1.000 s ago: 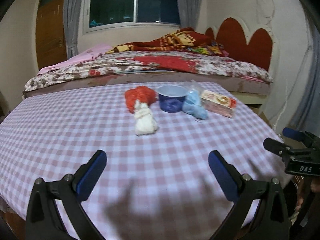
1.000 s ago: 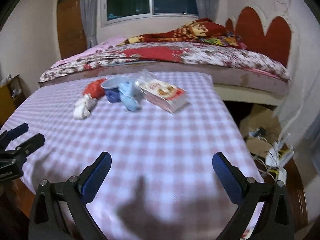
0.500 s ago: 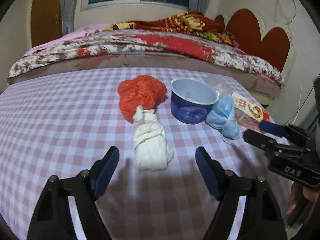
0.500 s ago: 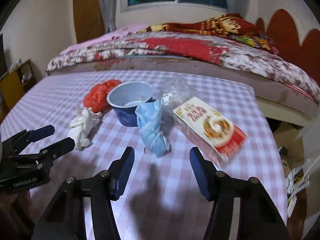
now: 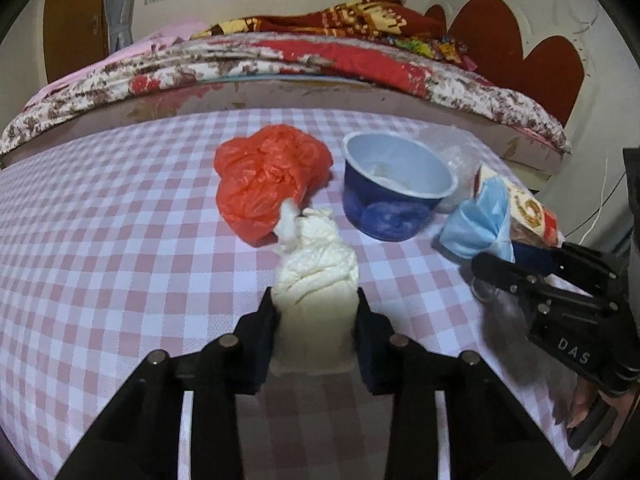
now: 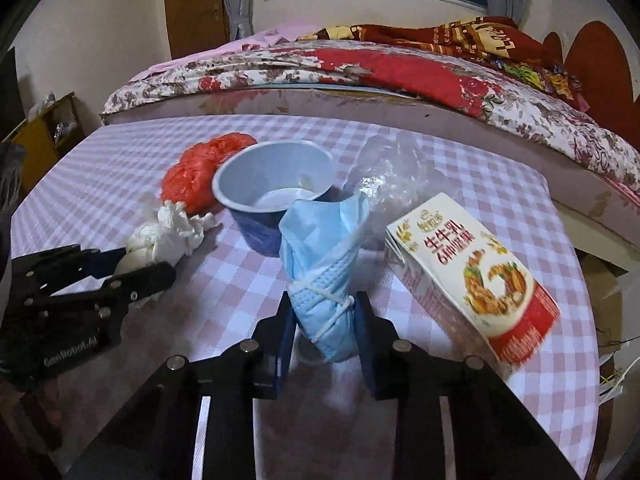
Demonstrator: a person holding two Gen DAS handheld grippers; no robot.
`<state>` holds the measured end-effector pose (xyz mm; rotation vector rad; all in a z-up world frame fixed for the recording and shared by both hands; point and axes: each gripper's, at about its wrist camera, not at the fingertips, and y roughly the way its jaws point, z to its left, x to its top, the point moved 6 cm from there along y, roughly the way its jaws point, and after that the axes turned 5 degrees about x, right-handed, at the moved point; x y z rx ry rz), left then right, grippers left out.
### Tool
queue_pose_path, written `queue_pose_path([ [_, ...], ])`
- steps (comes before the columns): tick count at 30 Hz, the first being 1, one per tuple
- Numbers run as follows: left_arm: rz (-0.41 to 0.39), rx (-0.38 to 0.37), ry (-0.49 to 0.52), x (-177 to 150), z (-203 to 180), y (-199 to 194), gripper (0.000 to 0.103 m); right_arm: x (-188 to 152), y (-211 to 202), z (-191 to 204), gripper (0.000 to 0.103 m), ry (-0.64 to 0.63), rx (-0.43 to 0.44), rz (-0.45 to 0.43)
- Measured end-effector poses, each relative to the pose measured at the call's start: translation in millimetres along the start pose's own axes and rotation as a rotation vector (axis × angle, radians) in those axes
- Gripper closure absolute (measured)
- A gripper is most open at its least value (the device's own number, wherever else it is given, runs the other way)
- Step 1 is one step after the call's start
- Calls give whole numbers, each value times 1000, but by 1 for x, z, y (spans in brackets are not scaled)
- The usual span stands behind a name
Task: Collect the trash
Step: 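Lift the tissue and face mask with both tools and carry them over the bin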
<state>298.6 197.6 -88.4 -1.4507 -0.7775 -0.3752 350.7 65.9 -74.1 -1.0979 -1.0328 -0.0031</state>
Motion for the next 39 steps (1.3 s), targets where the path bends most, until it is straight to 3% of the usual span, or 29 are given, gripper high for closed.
queue_pose_path([
  [21, -141, -74, 77, -44, -66, -98, 67, -62, -134, -15, 73, 103, -63, -156],
  [32, -182, -108, 122, -63, -99, -132, 67, -99, -173, -25, 73, 169, -105, -185],
  [39, -200, -147, 160, -72, -132, -146, 67, -128, -206, -54, 73, 208, -170, -201],
])
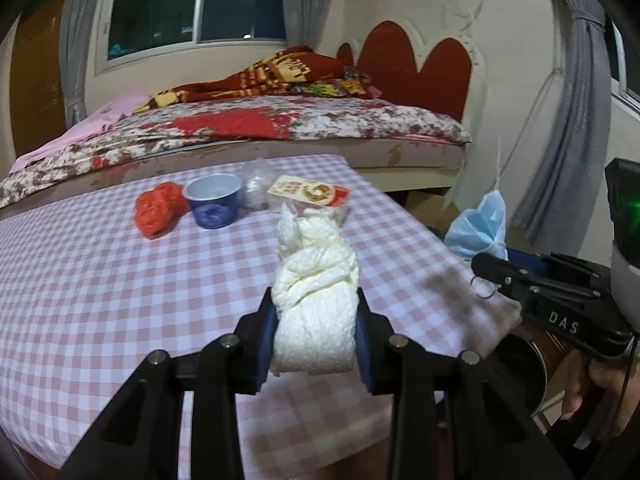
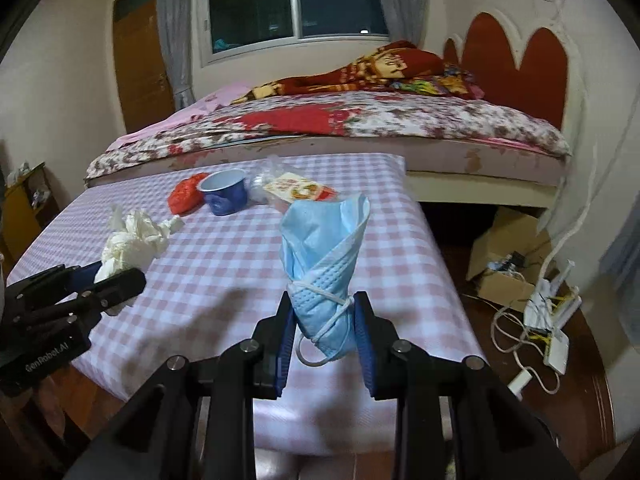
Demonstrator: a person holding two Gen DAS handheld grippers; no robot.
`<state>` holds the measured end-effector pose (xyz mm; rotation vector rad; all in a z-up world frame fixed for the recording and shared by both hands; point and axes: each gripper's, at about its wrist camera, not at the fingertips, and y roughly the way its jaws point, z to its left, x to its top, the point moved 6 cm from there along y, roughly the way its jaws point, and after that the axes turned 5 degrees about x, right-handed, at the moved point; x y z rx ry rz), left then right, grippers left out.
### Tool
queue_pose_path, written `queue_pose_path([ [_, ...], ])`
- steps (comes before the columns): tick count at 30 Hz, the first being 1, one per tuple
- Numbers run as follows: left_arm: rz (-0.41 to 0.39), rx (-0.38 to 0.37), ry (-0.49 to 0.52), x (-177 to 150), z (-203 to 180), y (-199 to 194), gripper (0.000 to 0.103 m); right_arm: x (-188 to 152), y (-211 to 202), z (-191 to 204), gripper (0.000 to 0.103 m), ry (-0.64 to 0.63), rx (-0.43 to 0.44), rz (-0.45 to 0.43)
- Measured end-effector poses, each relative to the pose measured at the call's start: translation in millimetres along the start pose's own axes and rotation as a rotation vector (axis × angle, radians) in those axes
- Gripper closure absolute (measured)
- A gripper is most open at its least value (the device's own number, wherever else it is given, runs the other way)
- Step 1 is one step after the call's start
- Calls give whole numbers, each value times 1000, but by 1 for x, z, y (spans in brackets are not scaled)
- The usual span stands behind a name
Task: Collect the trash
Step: 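Lift the tissue and face mask with both tools and carry them over the bin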
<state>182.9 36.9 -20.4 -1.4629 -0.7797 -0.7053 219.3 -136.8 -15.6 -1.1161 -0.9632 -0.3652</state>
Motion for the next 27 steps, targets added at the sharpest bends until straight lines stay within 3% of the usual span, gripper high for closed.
queue_pose_path([
  [20, 10, -170, 145, -5, -127, -1, 67, -50, -73, -114, 73, 133, -183, -5],
  [27, 18, -220, 193, -12, -163, -2, 67, -64, -86, -136, 73, 163, -213, -4],
])
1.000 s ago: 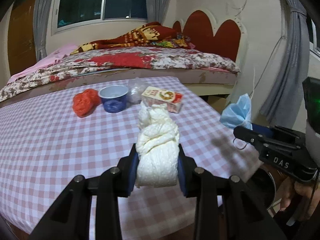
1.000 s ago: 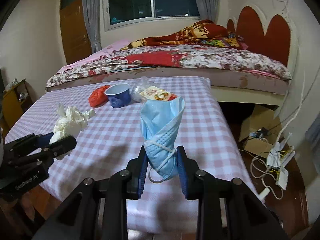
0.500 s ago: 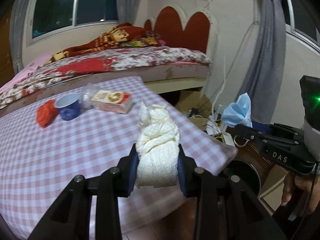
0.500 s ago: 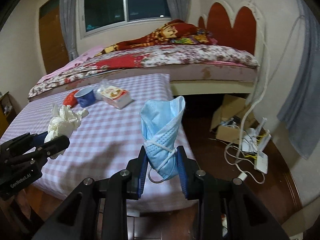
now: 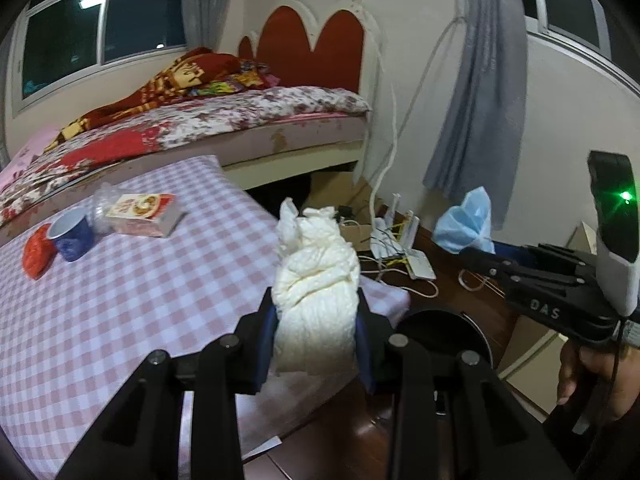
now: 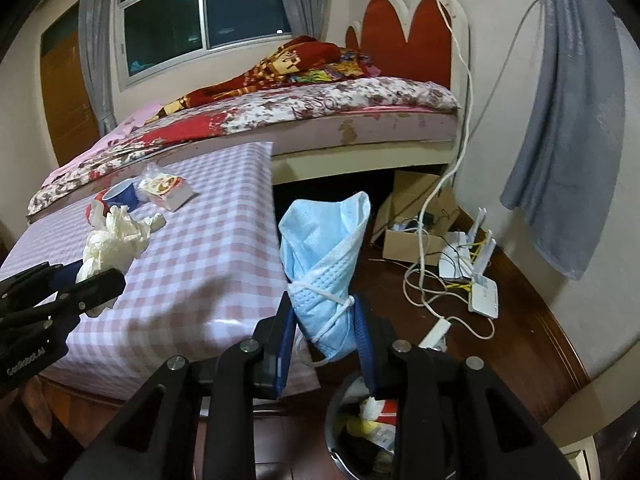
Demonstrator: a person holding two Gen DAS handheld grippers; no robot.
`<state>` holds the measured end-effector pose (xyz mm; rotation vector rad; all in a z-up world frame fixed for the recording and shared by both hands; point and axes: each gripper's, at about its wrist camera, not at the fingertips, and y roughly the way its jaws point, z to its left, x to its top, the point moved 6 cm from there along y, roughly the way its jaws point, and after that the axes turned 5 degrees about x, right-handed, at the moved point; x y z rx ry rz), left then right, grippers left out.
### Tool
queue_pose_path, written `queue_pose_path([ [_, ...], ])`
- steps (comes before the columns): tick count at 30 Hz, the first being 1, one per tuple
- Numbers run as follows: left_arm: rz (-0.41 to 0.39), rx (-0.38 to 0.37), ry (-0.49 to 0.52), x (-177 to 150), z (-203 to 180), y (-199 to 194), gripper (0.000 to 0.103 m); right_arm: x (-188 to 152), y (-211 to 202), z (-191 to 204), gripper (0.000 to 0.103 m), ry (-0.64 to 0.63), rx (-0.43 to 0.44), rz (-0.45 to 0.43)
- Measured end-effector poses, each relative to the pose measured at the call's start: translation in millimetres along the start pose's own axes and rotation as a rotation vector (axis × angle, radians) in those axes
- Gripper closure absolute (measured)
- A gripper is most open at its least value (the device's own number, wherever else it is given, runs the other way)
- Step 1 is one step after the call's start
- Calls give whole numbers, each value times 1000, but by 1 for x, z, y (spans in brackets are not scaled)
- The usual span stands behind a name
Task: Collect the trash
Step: 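Lift the tissue and face mask with both tools and carry them over the bin, then open both tools to drop the tissue and face mask into the bin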
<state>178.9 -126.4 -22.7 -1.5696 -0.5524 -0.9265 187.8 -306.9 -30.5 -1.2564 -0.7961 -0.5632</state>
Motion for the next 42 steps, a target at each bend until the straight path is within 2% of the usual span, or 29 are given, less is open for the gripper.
queue_pose_path([
  [8, 21, -62, 44, -8, -38, 10, 68, -18, -10, -26, 73, 13, -31, 13],
  [23, 101, -252, 146, -35, -132, 37, 68, -74, -34, -101, 73, 108, -110, 85],
  [34, 216, -316, 160, -57, -161, 72, 68, -97, -22, -119, 73, 134, -88, 157],
  [42, 283, -338, 167, -69, -171, 96, 68, -120, 8, -128, 73, 128, -88, 271],
])
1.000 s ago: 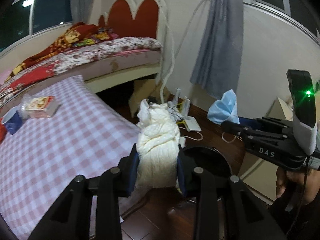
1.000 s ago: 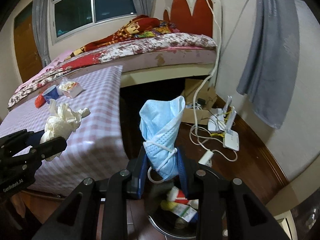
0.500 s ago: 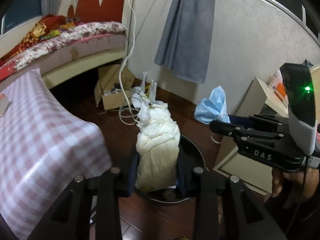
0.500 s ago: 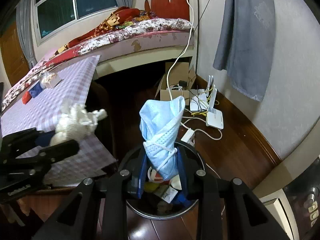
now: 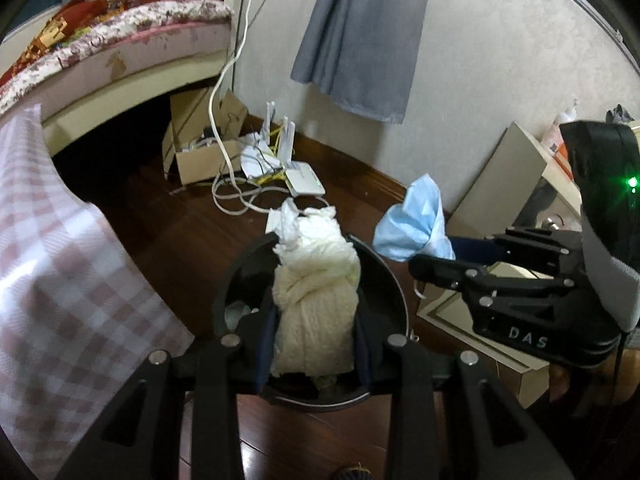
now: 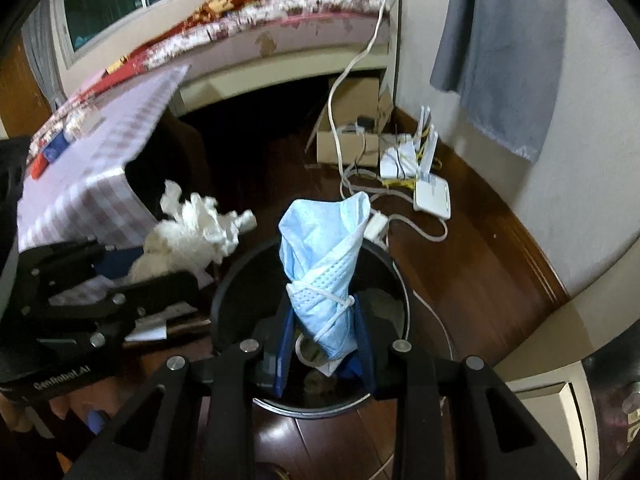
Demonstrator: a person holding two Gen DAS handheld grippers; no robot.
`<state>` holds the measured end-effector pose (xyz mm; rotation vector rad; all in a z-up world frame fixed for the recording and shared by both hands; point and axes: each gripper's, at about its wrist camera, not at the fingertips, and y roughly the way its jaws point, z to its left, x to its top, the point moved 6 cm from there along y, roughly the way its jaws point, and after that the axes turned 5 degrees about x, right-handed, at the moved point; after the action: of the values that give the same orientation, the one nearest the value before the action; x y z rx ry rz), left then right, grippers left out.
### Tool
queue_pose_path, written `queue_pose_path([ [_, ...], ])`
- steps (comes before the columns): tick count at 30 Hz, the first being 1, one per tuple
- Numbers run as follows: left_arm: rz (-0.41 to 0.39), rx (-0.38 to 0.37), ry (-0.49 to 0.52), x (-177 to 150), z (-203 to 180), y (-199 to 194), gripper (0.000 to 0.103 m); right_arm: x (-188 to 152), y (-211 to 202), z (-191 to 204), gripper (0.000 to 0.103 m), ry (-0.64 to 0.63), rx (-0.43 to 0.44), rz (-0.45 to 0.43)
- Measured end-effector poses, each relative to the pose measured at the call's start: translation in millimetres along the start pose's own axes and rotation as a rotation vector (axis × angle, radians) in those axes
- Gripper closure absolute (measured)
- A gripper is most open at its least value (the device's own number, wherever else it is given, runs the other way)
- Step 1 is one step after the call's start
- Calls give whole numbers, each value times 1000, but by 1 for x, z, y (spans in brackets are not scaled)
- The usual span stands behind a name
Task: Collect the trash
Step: 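Open both tools to drop the tissue and face mask into the bin, then move both open tools back over the tablecloth toward the bowl and carton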
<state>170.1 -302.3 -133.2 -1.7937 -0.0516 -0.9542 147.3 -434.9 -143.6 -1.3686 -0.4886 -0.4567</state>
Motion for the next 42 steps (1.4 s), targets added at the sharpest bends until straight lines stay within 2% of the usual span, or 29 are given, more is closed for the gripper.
queue_pose_path([
  [11, 72, -54, 7, -13, 1, 29, 65, -7, 36, -4, 73, -9, 15, 92],
  [12, 75, -55, 5, -12, 2, 31, 59, -8, 40, -5, 67, -10, 10, 104],
  [13, 77, -30, -1, -12, 4, 34, 37, -9, 44, -7, 58, -15, -19, 114],
  [14, 78, -1, -15, -12, 9, 36, 22, -9, 46, -14, 27, -18, -90, 111],
  [15, 64, 16, -29, -12, 13, 34, 10, -8, 47, -20, 14, -8, -120, 112],
  [17, 57, 42, -46, -12, 20, 34, 9, -9, 49, -29, 14, 22, -135, 133],
  [19, 55, 67, -70, -13, 28, 33, 6, -10, 49, -37, 9, 32, -172, 142],
  [20, 52, 85, -73, -13, 31, 32, 5, -9, 48, -40, 2, 38, -182, 142],
  [25, 45, 134, -77, -14, 37, 29, 1, -9, 44, -42, 1, 31, -205, 147],
  [42, -18, 174, -72, -7, 36, -1, 1, 5, 26, -17, 1, -8, -200, 92],
])
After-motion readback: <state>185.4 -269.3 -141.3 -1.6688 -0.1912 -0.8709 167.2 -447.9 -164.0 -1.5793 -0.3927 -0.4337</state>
